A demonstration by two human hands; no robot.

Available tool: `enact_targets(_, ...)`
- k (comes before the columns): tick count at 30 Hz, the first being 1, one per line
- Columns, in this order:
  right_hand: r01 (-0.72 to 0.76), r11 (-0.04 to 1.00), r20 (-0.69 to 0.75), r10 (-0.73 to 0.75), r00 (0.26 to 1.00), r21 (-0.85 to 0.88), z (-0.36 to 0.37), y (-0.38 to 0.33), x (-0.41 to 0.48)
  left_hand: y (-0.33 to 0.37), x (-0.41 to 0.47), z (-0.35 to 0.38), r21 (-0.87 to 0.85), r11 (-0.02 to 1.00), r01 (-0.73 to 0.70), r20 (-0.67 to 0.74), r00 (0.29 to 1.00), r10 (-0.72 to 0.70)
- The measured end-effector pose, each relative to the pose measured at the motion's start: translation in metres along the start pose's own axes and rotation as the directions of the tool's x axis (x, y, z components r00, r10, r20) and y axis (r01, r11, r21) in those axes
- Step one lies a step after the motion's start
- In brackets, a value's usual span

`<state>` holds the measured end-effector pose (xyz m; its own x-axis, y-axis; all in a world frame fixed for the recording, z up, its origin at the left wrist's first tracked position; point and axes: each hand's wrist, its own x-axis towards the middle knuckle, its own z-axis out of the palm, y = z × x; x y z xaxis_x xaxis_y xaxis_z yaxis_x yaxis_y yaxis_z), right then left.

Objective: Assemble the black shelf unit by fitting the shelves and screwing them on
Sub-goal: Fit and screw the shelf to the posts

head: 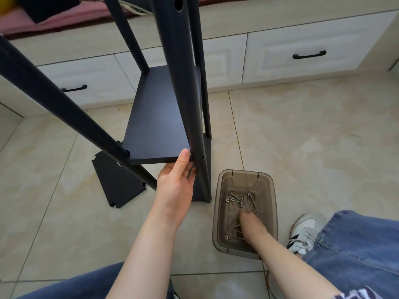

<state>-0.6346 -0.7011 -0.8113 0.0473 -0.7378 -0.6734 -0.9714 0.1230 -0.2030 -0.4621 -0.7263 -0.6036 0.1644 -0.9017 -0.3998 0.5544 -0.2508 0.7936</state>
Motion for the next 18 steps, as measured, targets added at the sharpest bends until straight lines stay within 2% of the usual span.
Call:
enact_targets(7, -0.027, 0.999, 0.011, 0.028, 1.000, -0.030, 0.004, -0.003, 0.001, -0.001, 0.003, -0.001, 0.002, 1.000, 0.000, 0.016, 1.000, 0.000)
enact_targets(10, -0.073, 0.993, -0.035, 0.076, 0.996, 0.093, 0.003, -0.003, -0.003, -0.002, 0.003, -0.001, 0.010, 1.000, -0.008, 0.024, 1.000, 0.008)
enact_targets(12, -0.102, 0.955, -0.103, 0.136, 0.985, 0.278, 0.001, -0.004, -0.005, -0.001, 0.002, -0.002, -0.003, 1.000, -0.010, 0.020, 1.000, 0.010)
enact_targets(14, -0.096, 0.824, -0.159, 0.220, 0.962, 0.558, -0.008, -0.010, -0.009, 0.000, 0.001, -0.001, -0.013, 1.000, -0.012, 0.016, 1.000, 0.013)
enact_targets(15, -0.079, 0.698, -0.150, 0.260, 0.954, 0.711, -0.015, -0.013, -0.011, 0.000, 0.000, 0.000, -0.016, 1.000, -0.017, 0.020, 1.000, 0.017)
enact_targets(17, -0.040, 0.323, -0.056, 0.281, 0.958, 0.946, -0.032, -0.020, -0.018, 0.001, -0.002, 0.002, -0.029, 0.999, -0.029, 0.032, 0.999, 0.030)
enact_targets(18, -0.014, 0.132, -0.020, 0.252, 0.968, 0.991, -0.042, -0.024, -0.025, 0.001, -0.003, 0.003, -0.037, 0.999, -0.034, 0.032, 0.999, 0.035)
